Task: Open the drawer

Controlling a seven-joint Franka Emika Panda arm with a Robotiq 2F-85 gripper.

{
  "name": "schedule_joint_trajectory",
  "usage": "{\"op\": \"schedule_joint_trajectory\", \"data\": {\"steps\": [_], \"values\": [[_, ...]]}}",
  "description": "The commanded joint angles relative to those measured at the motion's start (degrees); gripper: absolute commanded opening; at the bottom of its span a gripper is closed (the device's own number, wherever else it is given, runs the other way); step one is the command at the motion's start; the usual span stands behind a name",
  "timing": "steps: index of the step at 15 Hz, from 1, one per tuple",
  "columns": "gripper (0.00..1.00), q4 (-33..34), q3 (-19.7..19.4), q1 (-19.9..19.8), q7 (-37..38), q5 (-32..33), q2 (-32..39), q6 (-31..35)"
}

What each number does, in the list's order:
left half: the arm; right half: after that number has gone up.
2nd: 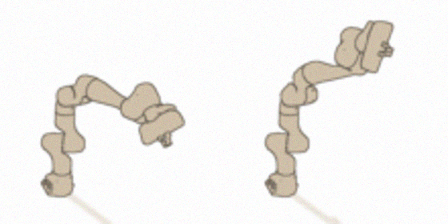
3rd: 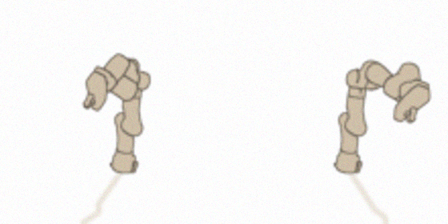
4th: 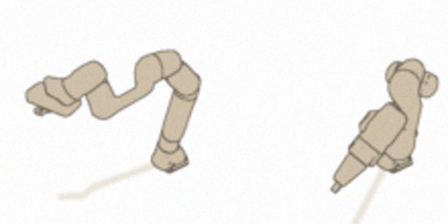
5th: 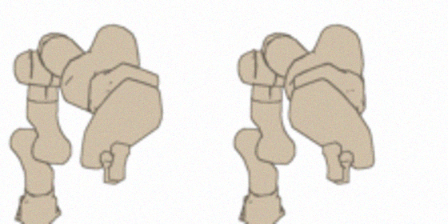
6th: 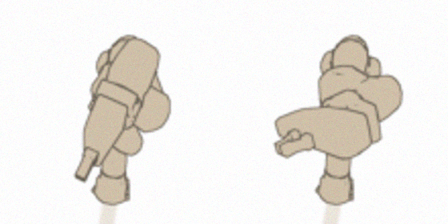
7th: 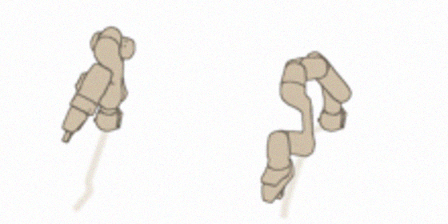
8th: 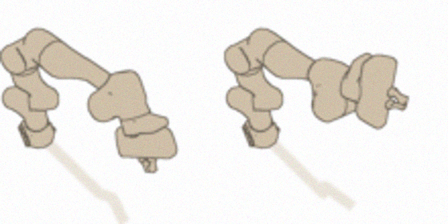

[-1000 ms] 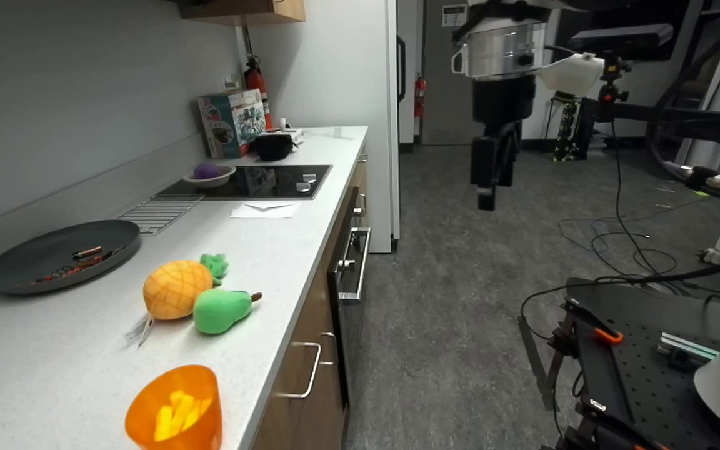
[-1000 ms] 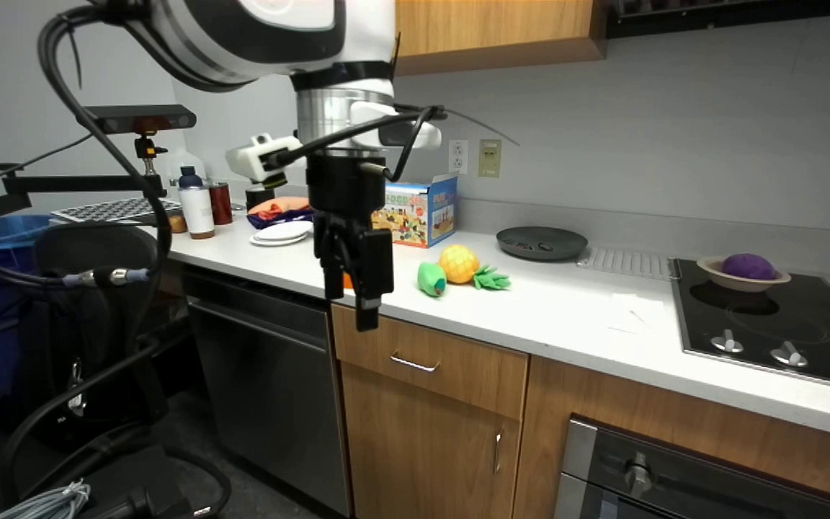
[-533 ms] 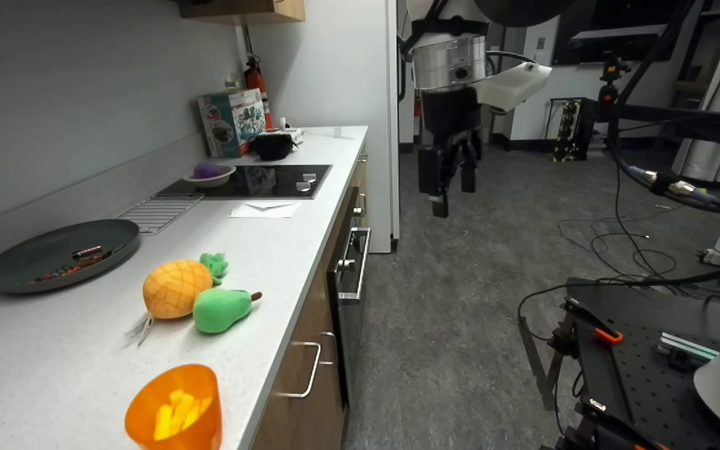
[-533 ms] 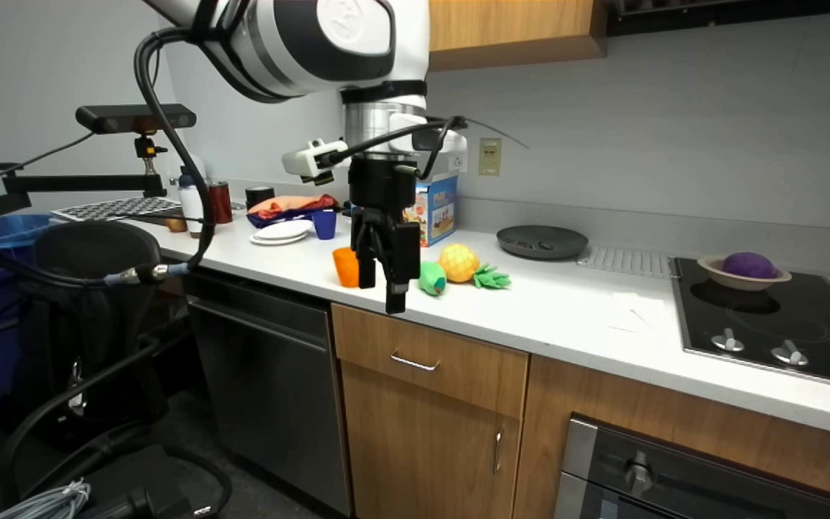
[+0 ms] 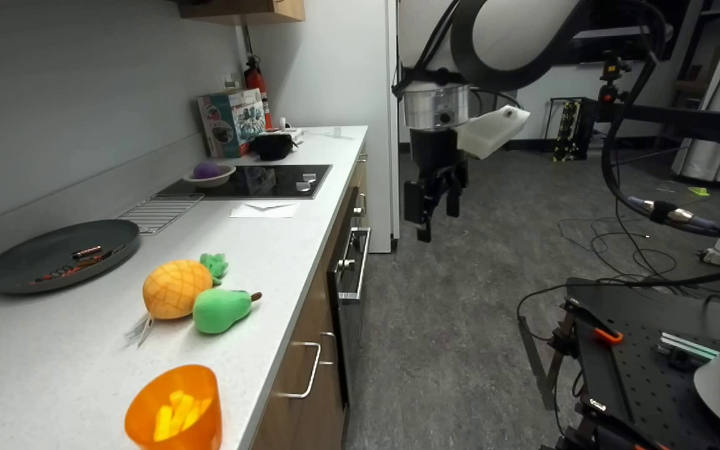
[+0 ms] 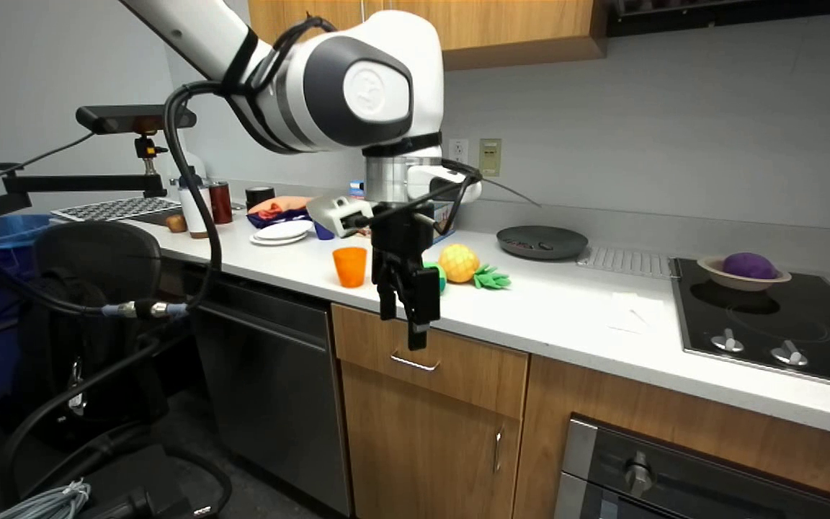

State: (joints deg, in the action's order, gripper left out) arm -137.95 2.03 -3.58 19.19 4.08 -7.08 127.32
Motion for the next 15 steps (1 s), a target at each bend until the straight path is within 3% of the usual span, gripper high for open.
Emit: {"op": "schedule_joint_trajectory", "data": {"steps": [1,8,13,14,15], "values": [[1.00,1.5,-1.6,0.3,-1.4,-1.1,7.4,9.5],[1.00,8.1,-0.5,2.6,-2.6,-8.3,21.8,23.1],[1.00,8.7,2.7,3.4,-4.8,-16.5,25.8,26.4],[1.00,7.5,0.5,4.5,-2.7,-13.4,24.2,25.4],[1.00,7.6,1.0,4.5,-3.2,-14.5,24.8,25.6]]}}
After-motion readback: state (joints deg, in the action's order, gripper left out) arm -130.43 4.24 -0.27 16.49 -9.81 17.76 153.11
